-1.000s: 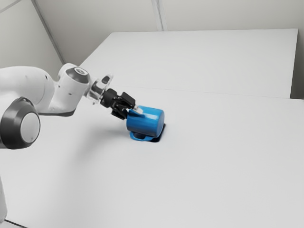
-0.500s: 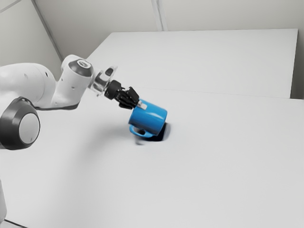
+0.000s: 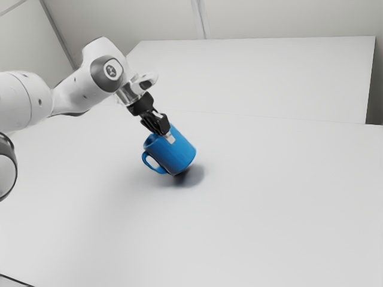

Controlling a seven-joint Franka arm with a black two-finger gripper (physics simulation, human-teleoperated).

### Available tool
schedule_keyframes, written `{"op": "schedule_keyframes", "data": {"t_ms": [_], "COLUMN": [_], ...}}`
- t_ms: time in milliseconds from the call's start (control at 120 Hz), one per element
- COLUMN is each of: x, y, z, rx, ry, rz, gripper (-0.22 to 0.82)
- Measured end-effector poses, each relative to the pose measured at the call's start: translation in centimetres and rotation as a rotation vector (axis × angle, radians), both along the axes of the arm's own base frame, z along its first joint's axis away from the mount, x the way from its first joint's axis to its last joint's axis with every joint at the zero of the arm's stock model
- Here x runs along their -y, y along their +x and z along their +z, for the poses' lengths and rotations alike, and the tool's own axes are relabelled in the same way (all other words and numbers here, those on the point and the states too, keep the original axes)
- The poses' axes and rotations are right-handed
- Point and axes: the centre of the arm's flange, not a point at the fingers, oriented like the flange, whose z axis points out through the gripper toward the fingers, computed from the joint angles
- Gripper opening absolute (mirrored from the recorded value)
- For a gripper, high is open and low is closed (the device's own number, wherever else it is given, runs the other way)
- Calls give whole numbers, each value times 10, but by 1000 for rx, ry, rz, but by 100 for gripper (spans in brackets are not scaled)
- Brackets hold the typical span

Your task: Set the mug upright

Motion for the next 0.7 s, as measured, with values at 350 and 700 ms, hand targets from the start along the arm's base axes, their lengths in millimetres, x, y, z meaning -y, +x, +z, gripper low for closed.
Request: {"op": "schedule_keyframes", "data": {"t_ms": [350, 700], "x": [37, 45], "y": [-25, -33], "z": [-31, -41], "rx": [63, 63], "ry": [532, 558], "rz": [-171, -47], "gripper": [-12, -12]}}
